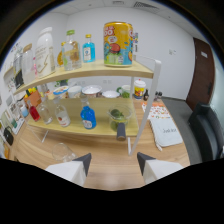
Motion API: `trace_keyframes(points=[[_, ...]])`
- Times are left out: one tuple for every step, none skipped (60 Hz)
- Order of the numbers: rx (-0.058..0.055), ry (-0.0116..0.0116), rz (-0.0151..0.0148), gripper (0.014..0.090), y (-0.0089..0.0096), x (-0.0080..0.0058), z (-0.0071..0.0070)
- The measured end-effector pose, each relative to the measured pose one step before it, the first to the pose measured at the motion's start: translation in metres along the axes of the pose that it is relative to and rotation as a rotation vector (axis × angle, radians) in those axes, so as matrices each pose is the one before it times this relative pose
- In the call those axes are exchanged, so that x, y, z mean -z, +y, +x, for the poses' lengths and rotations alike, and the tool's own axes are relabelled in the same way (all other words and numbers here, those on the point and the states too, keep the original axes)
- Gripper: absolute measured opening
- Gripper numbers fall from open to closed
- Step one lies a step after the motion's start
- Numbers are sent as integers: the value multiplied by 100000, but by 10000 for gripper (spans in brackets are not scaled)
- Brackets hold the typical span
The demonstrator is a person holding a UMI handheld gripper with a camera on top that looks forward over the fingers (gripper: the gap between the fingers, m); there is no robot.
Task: Make me a cup of Mojito.
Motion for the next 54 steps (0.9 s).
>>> trace_keyframes(points=[[196,-351,307,857,-444,-335,121],[117,-307,293,856,-439,-330,121],[40,-255,505,857,-384,-404,100],[112,-409,327,855,-400,-319,74],[138,-423,130,854,-327,-148,-14],[61,-453,204,855,-346,-331,14],[50,-339,90,855,-307,-306,34],[47,-149,37,854,-261,-314,84],[116,-11,-67,854,-224,-294,110],[75,-25,-105,852,-220,-323,71],[73,-119,-129,845,-182,-298,71],[33,-165,-215,832,-149,-316,69],[-40,-89,-235,816,-141,-308,85],[-202,-88,-70,801,2,-285,205],[-148,45,-270,783,-128,-322,15],[-113,-149,-334,773,-94,-284,76],[-204,-196,-369,762,-45,-260,14],[-163,-461,-456,747,-20,-268,-8],[-241,-503,-506,728,14,-239,-19],[-415,-266,-405,705,60,-260,25],[-531,-302,-307,679,-23,-233,-7],[-525,-133,-213,658,-24,-257,2],[-438,-115,-294,630,33,-214,21],[-279,74,-376,602,33,-211,70],[-157,325,-383,573,33,-205,115],[-109,463,-289,550,15,-197,136],[-91,373,-314,526,20,-180,97],[-73,135,-382,505,40,-153,55],[-222,-112,-434,483,-1,-141,17],[-296,-43,-444,465,40,-131,19],[-450,106,-147,448,32,-175,15],[-470,220,-403,429,37,-135,75],[-376,140,-457,404,46,-133,47],[-267,-97,-466,380,58,-120,-22],[-198,-150,-435,348,65,-113,-42],[-233,189,-360,317,53,-97,45],[-281,-16,-310,308,56,-71,-30],[-255,-82,-211,297,37,-60,-42],[-125,151,-117,289,16,-41,19],[11,-45,-291,273,19,-125,22],[274,241,318,251,16,25,-47],[169,91,160,229,-26,-29,22],[176,216,132,204,-37,-21,55],[162,362,117,184,-35,-21,45],[159,435,101,182,-47,-14,37],[173,274,-42,182,2,-4,26],[115,67,-174,177,28,-4,-9],[-23,150,-247,177,52,-42,-6],[-132,-95,-118,177,7,8,-9],[-222,-9,-127,171,-3,13,-1],[-343,41,-10,172,-17,32,27],[-344,-94,75,169,-11,33,4],[-381,152,-1,169,-4,42,66],[-473,79,178,168,-30,59,41]])
